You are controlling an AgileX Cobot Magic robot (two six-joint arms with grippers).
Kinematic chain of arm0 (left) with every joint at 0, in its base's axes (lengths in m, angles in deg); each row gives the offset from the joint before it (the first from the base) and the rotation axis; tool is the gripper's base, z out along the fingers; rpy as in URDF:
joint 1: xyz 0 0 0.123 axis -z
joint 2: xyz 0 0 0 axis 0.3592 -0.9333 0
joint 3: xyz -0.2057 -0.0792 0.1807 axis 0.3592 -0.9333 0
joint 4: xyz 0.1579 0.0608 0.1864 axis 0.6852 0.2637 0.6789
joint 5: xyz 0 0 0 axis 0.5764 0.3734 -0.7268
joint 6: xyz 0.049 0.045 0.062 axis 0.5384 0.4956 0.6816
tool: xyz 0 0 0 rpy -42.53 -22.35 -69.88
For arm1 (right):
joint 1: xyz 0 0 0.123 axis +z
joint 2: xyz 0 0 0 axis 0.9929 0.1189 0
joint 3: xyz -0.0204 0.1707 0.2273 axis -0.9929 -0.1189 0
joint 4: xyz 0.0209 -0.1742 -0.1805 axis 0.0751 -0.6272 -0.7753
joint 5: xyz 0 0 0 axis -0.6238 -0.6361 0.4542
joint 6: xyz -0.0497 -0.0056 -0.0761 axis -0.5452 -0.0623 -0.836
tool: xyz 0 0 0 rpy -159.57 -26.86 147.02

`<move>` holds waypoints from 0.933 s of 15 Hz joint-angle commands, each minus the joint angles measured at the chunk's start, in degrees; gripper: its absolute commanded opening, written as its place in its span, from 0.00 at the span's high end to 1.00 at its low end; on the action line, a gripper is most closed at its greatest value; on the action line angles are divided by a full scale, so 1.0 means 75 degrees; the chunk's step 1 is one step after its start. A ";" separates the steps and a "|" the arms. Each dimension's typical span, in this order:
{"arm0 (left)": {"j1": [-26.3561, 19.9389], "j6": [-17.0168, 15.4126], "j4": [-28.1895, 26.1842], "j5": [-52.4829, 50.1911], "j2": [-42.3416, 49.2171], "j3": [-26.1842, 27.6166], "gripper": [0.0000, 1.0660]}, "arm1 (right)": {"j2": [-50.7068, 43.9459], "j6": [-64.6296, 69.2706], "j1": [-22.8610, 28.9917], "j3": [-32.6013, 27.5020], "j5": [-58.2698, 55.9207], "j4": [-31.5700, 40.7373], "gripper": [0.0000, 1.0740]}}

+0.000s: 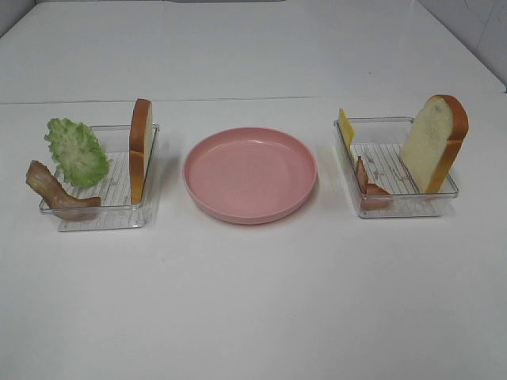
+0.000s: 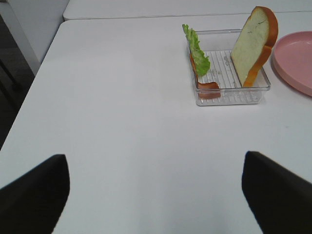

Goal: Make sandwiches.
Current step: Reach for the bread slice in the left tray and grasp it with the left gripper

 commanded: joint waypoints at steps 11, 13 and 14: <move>-0.0008 0.0000 0.0015 -0.0092 0.0160 -0.0038 0.15 | -0.0069 -0.0023 0.0000 0.0008 0.0076 -0.0015 0.27; -0.0008 0.0000 0.0015 -0.0092 0.0160 -0.0038 0.15 | -0.0069 -0.0023 0.0000 0.0008 0.0076 -0.0015 0.27; -0.0008 0.0000 0.0015 -0.0092 0.0160 -0.0038 0.15 | -0.0069 -0.0023 0.0000 0.0008 0.0076 -0.0015 0.27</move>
